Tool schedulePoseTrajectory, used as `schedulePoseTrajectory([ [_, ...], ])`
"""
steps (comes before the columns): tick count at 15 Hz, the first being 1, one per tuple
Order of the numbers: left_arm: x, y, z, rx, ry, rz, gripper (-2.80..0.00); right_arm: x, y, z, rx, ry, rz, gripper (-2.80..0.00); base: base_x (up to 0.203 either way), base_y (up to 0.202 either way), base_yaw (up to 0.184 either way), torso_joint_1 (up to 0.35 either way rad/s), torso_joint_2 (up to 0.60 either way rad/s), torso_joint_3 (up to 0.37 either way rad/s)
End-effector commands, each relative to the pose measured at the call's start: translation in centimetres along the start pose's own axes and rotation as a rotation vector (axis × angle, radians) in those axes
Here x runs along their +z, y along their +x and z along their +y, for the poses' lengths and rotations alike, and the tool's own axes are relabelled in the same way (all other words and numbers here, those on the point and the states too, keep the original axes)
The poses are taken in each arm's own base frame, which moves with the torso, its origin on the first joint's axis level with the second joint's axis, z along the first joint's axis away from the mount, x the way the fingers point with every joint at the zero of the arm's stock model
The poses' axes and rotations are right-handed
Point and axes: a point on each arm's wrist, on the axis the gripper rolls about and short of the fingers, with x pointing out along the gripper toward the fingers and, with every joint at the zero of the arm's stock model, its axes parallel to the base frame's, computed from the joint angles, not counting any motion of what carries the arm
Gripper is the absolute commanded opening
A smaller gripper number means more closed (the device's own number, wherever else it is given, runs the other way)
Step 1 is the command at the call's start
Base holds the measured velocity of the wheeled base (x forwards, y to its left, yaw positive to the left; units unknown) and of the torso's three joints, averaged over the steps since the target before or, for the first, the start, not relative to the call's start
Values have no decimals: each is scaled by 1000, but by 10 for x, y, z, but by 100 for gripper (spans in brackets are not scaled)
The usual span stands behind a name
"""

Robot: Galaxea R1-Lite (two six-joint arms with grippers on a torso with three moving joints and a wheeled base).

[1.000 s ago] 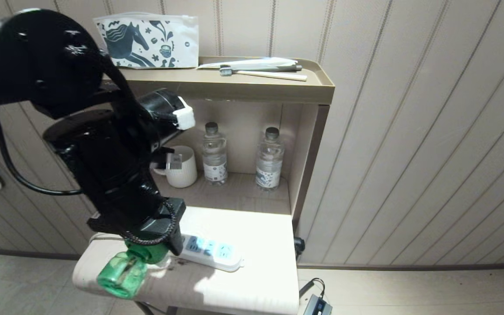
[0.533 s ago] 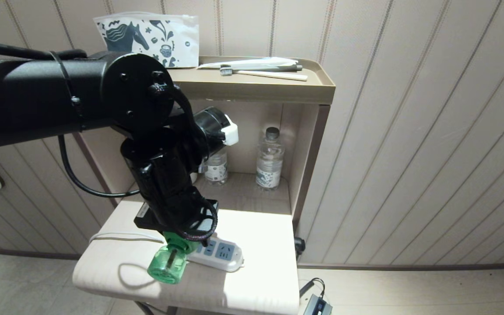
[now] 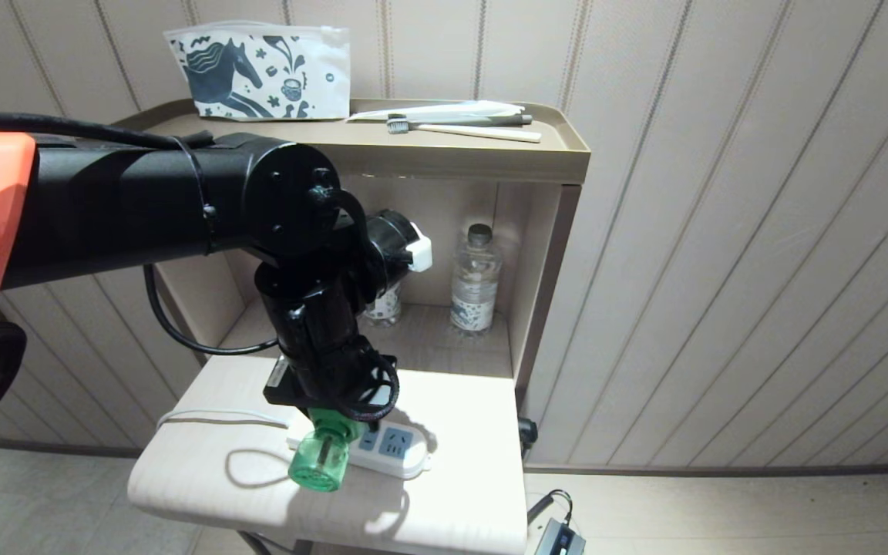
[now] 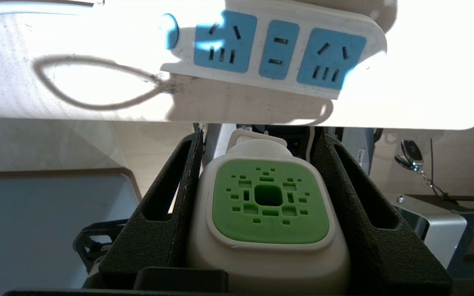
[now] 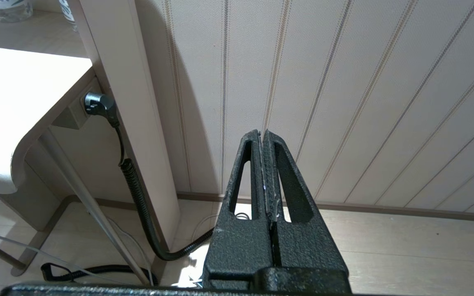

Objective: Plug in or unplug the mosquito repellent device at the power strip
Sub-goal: Insert the plug into the socket

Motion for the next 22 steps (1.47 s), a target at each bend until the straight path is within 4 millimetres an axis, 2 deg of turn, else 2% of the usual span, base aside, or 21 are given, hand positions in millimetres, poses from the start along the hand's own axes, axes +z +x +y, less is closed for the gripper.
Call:
schedulePoseTrajectory([
  [1,1,3,1,9,-7,12,-280,0,0,0,0,0,0,-280,0,0,0,0,0,0],
  [4,8,12,14,24,-52,44,-280,0,0,0,0,0,0,-280,0,0,0,0,0,0],
  [7,10,17,17,31,-65,52,-280,0,0,0,0,0,0,-280,0,0,0,0,0,0],
  [14,24,31,9,-2,-85,5,-280,0,0,0,0,0,0,-280,0,0,0,0,0,0],
  [22,22,36,17,21,-114,31,-280,0,0,0,0,0,0,-280,0,0,0,0,0,0],
])
